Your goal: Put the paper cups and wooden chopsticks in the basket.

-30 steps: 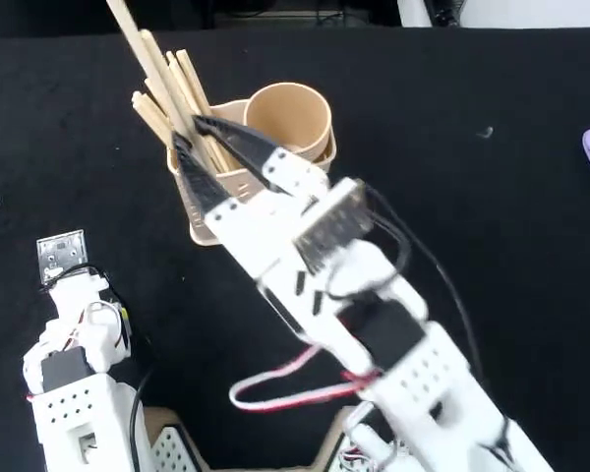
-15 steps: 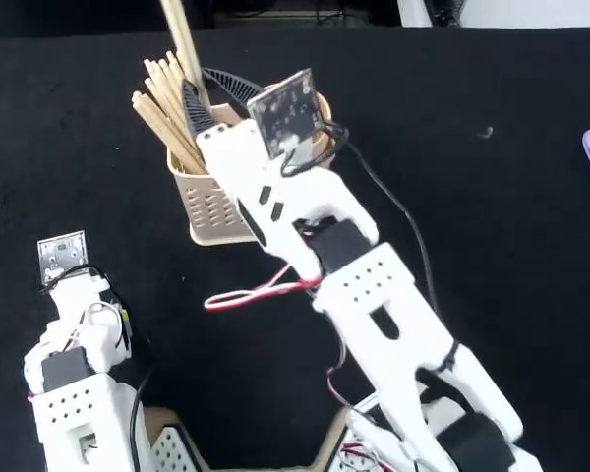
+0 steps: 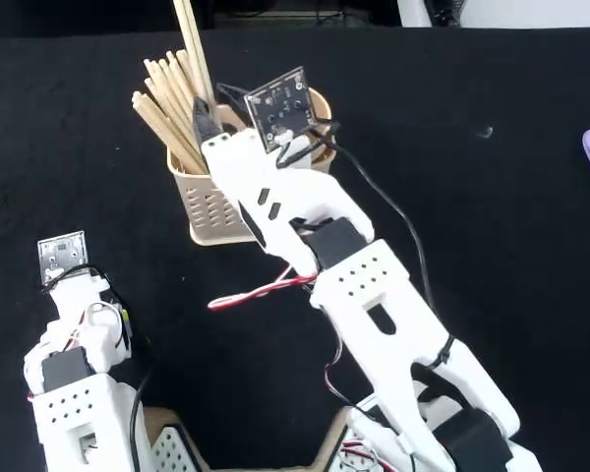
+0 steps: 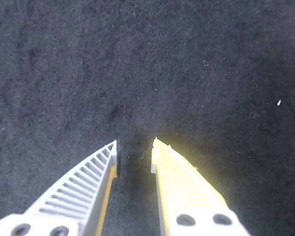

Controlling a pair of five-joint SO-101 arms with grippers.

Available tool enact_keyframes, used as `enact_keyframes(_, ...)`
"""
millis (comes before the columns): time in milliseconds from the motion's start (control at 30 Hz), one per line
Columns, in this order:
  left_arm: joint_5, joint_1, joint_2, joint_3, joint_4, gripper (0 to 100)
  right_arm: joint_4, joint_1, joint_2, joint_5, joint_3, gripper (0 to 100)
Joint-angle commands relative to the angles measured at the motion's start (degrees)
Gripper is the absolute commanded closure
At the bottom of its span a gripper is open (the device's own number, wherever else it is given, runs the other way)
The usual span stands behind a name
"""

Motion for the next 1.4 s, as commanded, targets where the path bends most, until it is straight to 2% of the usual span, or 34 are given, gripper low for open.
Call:
enact_keyframes(0, 0.5, -0.3, -0.6, -0.3, -0.8, 87, 3.9, -0.7, -0.4, -0.6, -5.1, 83.8)
enact_keyframes(133, 0.5, -0.3, -0.6, -0.3, -0.8, 87, 6.5, -0.4, -1.4, -0.4, -8.5, 86.9)
enact_keyframes(267, 0.5, -0.3, -0.6, -0.3, -0.8, 87, 12.6, -0.6, -9.4, -0.4, -9.1, 88.8)
enact_keyframes(433, 0.5, -0.3, -0.6, -0.3, -0.8, 87, 28.7, -0.2, -27.4, -0.4, -8.2, 99.2)
enact_keyframes(533, 0.5, -0.4, -0.6, -0.7, -0.4, 88, 40.6, 2.5, -39.3, -0.5, -4.5, 97.8)
enact_keyframes(633, 0.5, -0.5, -0.6, -2.2, 0.7, 98, 48.3, 6.6, -52.4, -0.4, 2.9, 97.8)
enact_keyframes(667, 0.6, -0.7, -0.6, -2.9, 1.8, 96, 49.4, 8.8, -56.7, -0.4, 6.5, 97.7)
enact_keyframes(900, 1.0, -0.7, -0.7, -5.1, 3.3, 97, 50.1, 23.4, -84.4, -0.4, 33.2, 97.6)
enact_keyframes(1067, 1.0, -0.4, -6.8, -6.3, 7.6, 97, 49.1, 25.6, -80.1, -0.8, 44.4, 97.3)
enact_keyframes(1233, 1.0, -0.3, -24.7, -3.3, 14.9, 97, 48.5, 25.6, -82.9, -0.8, 54.5, 97.6)
enact_keyframes(1367, 0.9, 4.3, -20.1, -2.5, 12.8, 97, 48.5, 25.9, -82.7, -0.8, 62.0, 97.6)
